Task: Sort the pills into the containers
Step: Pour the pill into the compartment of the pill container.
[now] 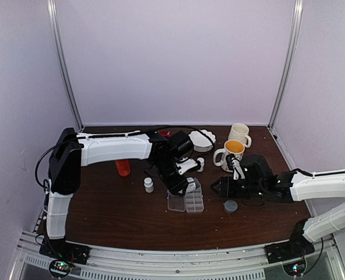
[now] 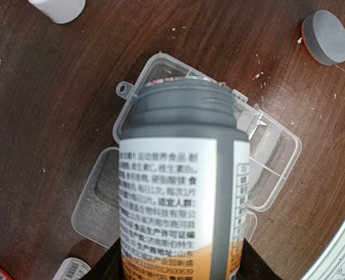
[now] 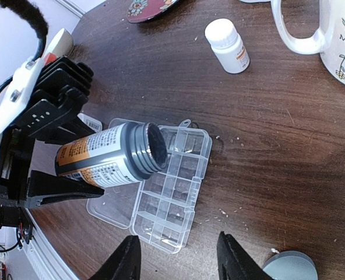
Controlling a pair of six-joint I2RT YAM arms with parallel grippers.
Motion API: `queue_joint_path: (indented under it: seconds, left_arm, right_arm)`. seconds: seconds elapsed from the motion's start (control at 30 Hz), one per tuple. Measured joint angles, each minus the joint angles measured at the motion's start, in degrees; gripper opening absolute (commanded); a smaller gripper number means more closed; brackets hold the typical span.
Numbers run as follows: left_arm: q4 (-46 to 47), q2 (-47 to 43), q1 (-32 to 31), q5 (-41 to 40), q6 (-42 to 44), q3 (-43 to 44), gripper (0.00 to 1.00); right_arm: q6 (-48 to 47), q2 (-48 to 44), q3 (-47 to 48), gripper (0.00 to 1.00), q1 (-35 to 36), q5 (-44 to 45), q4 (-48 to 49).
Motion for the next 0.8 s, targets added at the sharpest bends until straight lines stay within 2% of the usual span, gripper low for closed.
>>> queue_joint_path:
  seconds: [0.2,0.8]
  left_arm:
    - [-2.7,1.6,-0.5,-0.5,0.0,2.8,0.0]
    - [-4.3,2.1,-0.7,-1.7,0.0,4.0,0.0]
  right_arm:
    - [0.0,-0.5,-0.4,0.46,0.0,0.0,0.0]
    - [0.0,-0.5,-0.8,0.46,0.0,0.0,0.0]
